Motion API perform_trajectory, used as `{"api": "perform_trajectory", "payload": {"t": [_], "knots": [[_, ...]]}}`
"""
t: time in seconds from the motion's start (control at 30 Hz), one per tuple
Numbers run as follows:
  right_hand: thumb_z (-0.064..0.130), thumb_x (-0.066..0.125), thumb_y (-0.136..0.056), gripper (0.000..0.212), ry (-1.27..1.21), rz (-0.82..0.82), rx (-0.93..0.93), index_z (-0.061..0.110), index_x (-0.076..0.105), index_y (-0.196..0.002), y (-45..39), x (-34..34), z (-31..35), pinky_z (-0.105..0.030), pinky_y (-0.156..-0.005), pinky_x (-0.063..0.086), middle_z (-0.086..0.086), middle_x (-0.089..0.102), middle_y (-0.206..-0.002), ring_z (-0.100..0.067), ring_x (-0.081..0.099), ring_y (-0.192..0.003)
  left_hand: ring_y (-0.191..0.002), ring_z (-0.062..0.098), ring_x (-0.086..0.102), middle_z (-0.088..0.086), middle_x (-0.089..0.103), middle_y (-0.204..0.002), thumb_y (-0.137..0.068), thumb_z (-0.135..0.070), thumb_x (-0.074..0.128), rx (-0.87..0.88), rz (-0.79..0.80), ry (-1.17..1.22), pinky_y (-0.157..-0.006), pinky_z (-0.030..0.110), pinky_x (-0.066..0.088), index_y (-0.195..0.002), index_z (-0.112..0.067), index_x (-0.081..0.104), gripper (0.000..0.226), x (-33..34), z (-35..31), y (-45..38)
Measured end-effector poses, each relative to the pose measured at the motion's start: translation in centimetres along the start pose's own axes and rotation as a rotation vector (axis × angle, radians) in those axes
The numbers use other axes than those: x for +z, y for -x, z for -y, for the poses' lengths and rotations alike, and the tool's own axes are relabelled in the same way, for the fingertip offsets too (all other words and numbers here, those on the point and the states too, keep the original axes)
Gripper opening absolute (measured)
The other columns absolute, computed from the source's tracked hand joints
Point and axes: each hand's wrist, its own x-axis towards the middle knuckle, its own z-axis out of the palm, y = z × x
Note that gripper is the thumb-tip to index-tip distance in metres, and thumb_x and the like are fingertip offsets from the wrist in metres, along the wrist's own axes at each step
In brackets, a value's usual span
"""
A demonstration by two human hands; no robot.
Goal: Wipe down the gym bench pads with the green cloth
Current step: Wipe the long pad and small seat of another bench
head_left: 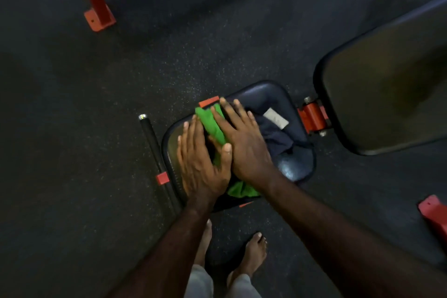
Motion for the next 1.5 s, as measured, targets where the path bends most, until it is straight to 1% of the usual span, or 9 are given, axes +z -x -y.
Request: {"api": "perform_trajectory", "payload": {"t": [0.1, 0.27, 0.47, 0.7, 0.9, 1.03, 1.17, 1.37, 1.5], "knots": [[0.044, 0.051, -0.099, 0.066, 0.038, -0.039, 0.038, 0.027, 0.035, -0.161, 1.9, -1.0, -3.0, -0.052, -0.125, 0.024, -0.001, 0.022, -0.172, -0.027, 0.018, -0.159, -0.157, 0.022, 0.022, 0.005, 0.034, -0.166, -0.099, -0.072, 0.027, 0.012, -0.002, -0.058, -0.124, 0.051, 0.024, -0.158, -0.009, 0.037, 0.087, 0.0, 0.0, 0.0], [0.037, 0.057, -0.099, 0.061, -0.119, -0.197, 0.599, 0.021, 0.043, -0.156, -4.2, -2.5, -3.9, -0.056, -0.122, 0.028, -0.009, 0.029, -0.169, -0.038, 0.025, -0.155, -0.158, 0.020, 0.019, 0.003, 0.032, -0.167, -0.096, -0.075, 0.027, -0.007, 0.025, -0.133, -0.128, 0.045, 0.017, -0.160, -0.012, 0.034, 0.090, 0.1, -0.3, -0.1], [0.038, 0.059, -0.095, 0.072, -0.011, 0.043, -0.081, 0.028, 0.034, -0.161, -0.5, -1.5, -2.4, -0.049, -0.127, 0.016, 0.000, 0.020, -0.173, -0.028, 0.013, -0.160, -0.157, 0.023, 0.023, 0.008, 0.035, -0.166, -0.096, -0.074, 0.029, 0.000, 0.005, -0.132, -0.127, 0.045, 0.019, -0.157, -0.008, 0.039, 0.090, 0.2, -0.3, 0.0], [0.046, 0.046, -0.095, 0.057, -0.166, -0.259, 0.628, 0.018, 0.054, -0.144, -5.1, -3.2, -7.4, -0.050, -0.112, 0.042, -0.012, 0.053, -0.146, -0.036, 0.050, -0.133, -0.158, 0.024, 0.018, 0.006, 0.030, -0.168, -0.094, -0.076, 0.028, -0.020, 0.056, -0.195, -0.127, 0.045, 0.012, -0.159, -0.013, 0.037, 0.091, 0.3, -0.5, -0.2], [0.047, 0.053, -0.099, 0.063, -0.056, -0.050, 0.030, 0.031, 0.040, -0.158, -0.8, -2.0, -4.4, -0.050, -0.125, 0.020, 0.001, 0.025, -0.171, -0.028, 0.017, -0.159, -0.158, 0.024, 0.020, 0.006, 0.032, -0.167, -0.094, -0.072, 0.033, -0.044, 0.059, -0.204, -0.126, 0.048, 0.017, -0.158, -0.013, 0.038, 0.088, 0.3, -0.7, -0.4], [0.046, 0.050, -0.098, 0.065, -0.088, -0.128, 0.291, 0.030, 0.036, -0.160, 1.6, -2.6, -7.8, -0.050, -0.123, 0.030, -0.004, 0.032, -0.167, -0.030, 0.028, -0.154, -0.158, 0.024, 0.017, 0.006, 0.029, -0.168, -0.093, -0.071, 0.034, -0.059, 0.084, -0.213, -0.126, 0.048, 0.014, -0.159, -0.014, 0.036, 0.088, 0.3, -0.7, -0.3], [0.047, 0.050, -0.096, 0.053, -0.255, -0.227, 0.732, 0.022, 0.053, -0.143, -5.8, -3.8, -8.6, -0.052, -0.105, 0.046, -0.012, 0.056, -0.137, -0.036, 0.055, -0.126, -0.159, 0.025, 0.016, 0.006, 0.029, -0.168, -0.092, -0.070, 0.037, -0.063, 0.096, -0.222, -0.126, 0.048, 0.012, -0.159, -0.013, 0.035, 0.088, 0.4, -0.7, -0.4], [0.046, 0.051, -0.095, 0.064, -0.117, -0.096, 0.159, 0.029, 0.043, -0.156, -1.9, -3.3, -7.6, -0.048, -0.124, 0.028, -0.004, 0.036, -0.165, -0.029, 0.030, -0.153, -0.158, 0.025, 0.018, 0.005, 0.030, -0.168, -0.091, -0.069, 0.038, -0.066, 0.084, -0.230, -0.125, 0.051, 0.016, -0.159, -0.014, 0.036, 0.087, 0.4, -0.7, -0.3], [0.044, 0.053, -0.100, 0.052, -0.307, -0.237, 0.624, 0.023, 0.050, -0.147, -0.3, -3.5, -10.9, -0.038, -0.110, 0.041, -0.009, 0.057, -0.142, -0.028, 0.053, -0.132, -0.159, 0.025, 0.016, 0.005, 0.027, -0.168, -0.090, -0.069, 0.038, -0.076, 0.094, -0.237, -0.125, 0.051, 0.015, -0.160, -0.014, 0.034, 0.088, 0.4, -0.7, -0.3]]}}
